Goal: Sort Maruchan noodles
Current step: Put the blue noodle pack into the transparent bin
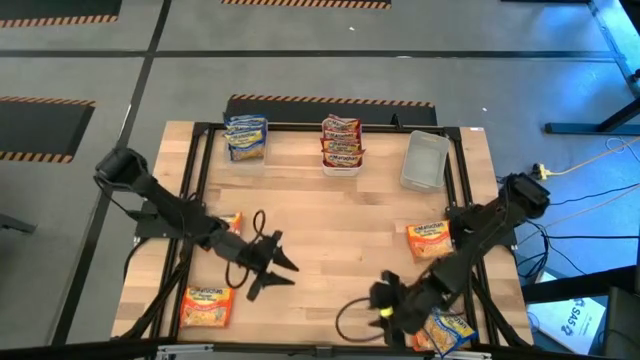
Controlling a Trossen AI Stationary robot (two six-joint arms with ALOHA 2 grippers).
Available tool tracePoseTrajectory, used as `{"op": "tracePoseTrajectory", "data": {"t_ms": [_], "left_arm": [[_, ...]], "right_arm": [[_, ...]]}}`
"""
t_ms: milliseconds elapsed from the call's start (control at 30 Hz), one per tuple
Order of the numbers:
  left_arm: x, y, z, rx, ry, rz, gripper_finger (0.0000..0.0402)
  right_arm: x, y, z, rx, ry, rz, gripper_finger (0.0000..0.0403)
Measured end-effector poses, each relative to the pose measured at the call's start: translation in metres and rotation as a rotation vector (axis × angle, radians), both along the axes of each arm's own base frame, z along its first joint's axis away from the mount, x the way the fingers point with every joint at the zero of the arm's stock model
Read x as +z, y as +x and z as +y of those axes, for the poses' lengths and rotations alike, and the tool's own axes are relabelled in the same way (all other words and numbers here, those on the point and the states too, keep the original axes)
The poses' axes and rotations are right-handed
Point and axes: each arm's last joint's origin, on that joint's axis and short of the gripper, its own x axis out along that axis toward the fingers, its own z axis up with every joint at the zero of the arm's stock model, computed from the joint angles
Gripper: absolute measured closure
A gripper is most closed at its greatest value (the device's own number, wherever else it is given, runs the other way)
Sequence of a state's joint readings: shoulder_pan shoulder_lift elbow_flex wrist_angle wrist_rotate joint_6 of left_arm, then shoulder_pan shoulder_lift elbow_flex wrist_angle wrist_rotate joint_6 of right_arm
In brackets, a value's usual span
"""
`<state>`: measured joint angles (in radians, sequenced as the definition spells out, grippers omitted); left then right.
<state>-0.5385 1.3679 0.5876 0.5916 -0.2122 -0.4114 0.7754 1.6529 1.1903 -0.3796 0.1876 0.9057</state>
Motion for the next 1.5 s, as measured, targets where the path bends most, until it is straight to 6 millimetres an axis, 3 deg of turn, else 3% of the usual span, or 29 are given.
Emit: {"op": "tracePoseTrajectory", "data": {"t_ms": [200, 367, 533, 700, 800, 900, 1067, 1300, 1500], "left_arm": [[-0.025, 0.007, -0.022, -0.042, -0.013, -0.012, 0.0233], [-0.041, 0.013, -0.027, -0.038, -0.025, 0.009, 0.0233], [-0.046, 0.016, -0.025, -0.023, -0.018, 0.016, 0.0233], [-0.045, 0.017, -0.024, -0.019, -0.019, 0.008, 0.0233], [-0.045, 0.017, -0.024, -0.017, -0.036, 0.012, 0.0233], [-0.044, 0.017, -0.024, -0.015, -0.055, 0.005, 0.0233], [-0.044, 0.018, -0.023, -0.011, -0.051, 0.004, 0.0233], [-0.043, 0.018, -0.023, -0.012, -0.054, 0.000, 0.0233], [-0.043, 0.019, -0.022, -0.007, -0.053, 0.000, 0.0233]], "right_arm": [[-0.005, -0.038, 0.025, -0.131, 0.198, 0.317, 0.0220], [-0.010, -0.069, 0.039, -0.268, 0.272, 0.541, 0.0220], [-0.007, -0.086, 0.038, -0.363, 0.230, 0.760, 0.0220], [-0.014, -0.100, 0.030, -0.441, 0.096, 0.798, 0.0220], [-0.028, -0.101, 0.031, -0.478, 0.162, 0.843, 0.0220], [-0.029, -0.093, 0.034, -0.438, 0.239, 0.842, 0.0220], [-0.039, -0.096, 0.026, -0.529, 0.119, 0.855, 0.0220], [-0.053, -0.093, 0.032, -0.483, 0.078, 0.885, 0.0220], [-0.055, -0.093, 0.032, -0.487, 0.063, 0.868, 0.0271]]}}
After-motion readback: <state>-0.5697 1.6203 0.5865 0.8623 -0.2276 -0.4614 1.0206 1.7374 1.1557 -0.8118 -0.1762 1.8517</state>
